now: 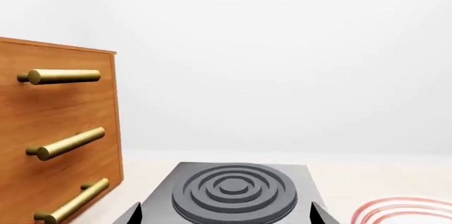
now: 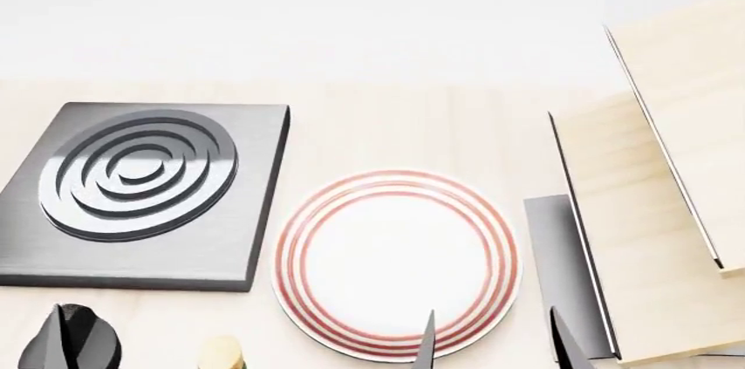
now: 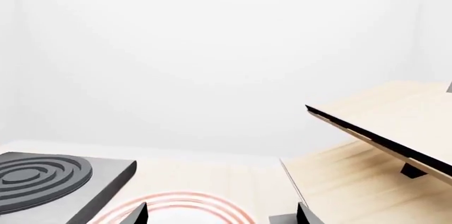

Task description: Pick up the akita bowl and put it on the plate.

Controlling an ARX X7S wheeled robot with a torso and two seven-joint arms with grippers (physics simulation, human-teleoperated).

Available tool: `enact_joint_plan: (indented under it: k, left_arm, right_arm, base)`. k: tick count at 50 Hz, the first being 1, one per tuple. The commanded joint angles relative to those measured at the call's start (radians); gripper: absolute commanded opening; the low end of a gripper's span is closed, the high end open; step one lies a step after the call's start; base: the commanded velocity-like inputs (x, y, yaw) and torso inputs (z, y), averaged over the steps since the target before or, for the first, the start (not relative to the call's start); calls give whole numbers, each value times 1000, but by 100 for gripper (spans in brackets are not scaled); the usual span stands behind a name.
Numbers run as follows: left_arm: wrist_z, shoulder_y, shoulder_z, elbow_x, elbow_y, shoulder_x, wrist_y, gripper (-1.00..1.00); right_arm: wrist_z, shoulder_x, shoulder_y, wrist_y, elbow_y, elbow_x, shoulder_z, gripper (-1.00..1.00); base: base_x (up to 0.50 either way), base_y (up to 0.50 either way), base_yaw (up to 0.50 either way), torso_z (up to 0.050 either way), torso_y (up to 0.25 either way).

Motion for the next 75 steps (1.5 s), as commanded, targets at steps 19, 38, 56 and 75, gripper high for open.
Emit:
enact_joint_plan:
  k: [19,38,56,75]
  left_arm:
    - [-108,72,-122,20,171,-77,-193,100]
    - [-155,104,-233,-9,225,-118,-332,100]
    - [-193,96,-301,-10,303,-168,-500,100]
    - [-187,10,-310,-32,318,-231,-681,100]
  right_arm:
    - [4,5,10,-16,31,9,-11,100]
    - [11,10,10,-28,46,17,-9,100]
    - [12,13,13,-40,67,23,-15,100]
    - [13,12,24,-46,98,19,-29,100]
  base:
    - [0,0,0,0,0]
    - [0,0,0,0,0]
    - [0,0,0,0,0]
    - [0,0,0,0,0]
